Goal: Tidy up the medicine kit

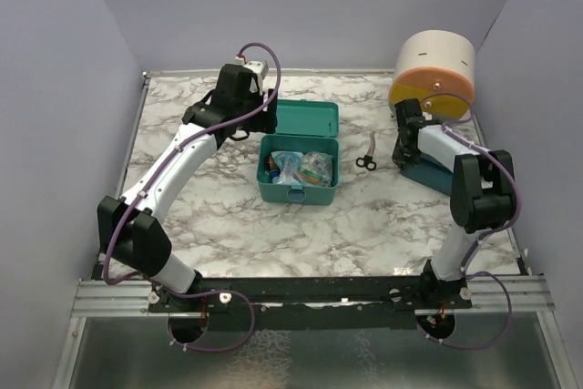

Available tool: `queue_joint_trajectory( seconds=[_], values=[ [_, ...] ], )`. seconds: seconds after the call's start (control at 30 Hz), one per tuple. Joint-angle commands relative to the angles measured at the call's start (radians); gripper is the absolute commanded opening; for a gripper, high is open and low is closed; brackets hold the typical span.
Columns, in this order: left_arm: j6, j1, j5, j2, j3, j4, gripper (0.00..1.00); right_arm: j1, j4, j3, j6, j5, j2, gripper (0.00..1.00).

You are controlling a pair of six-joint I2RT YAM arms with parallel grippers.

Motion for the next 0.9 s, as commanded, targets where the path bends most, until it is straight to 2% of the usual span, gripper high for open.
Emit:
queue_joint_trajectory(
  seconds=[0.0,0.3,0.67,0.87],
  values=[
    [0.008,0.006,0.027,-0.023,-0.012,0.025,0.74,-0.001,-0.011,-0.032,0.022,0.004,-0.052,0.01],
    [0.005,0.008,0.036,-0.015,-0.013,0.034,0.74,0.015,-0.033,-0.049,0.016,-0.042,-0.105,0.01],
    [0.007,0.015,0.046,-0.009,-0.009,0.046,0.74,0.181,-0.086,-0.087,0.092,-0.052,-0.116,0.01],
    [0.014,0.021,0.05,-0.008,-0.011,0.047,0.74,0.209,-0.106,-0.143,0.135,-0.06,-0.159,0.01]
  ],
)
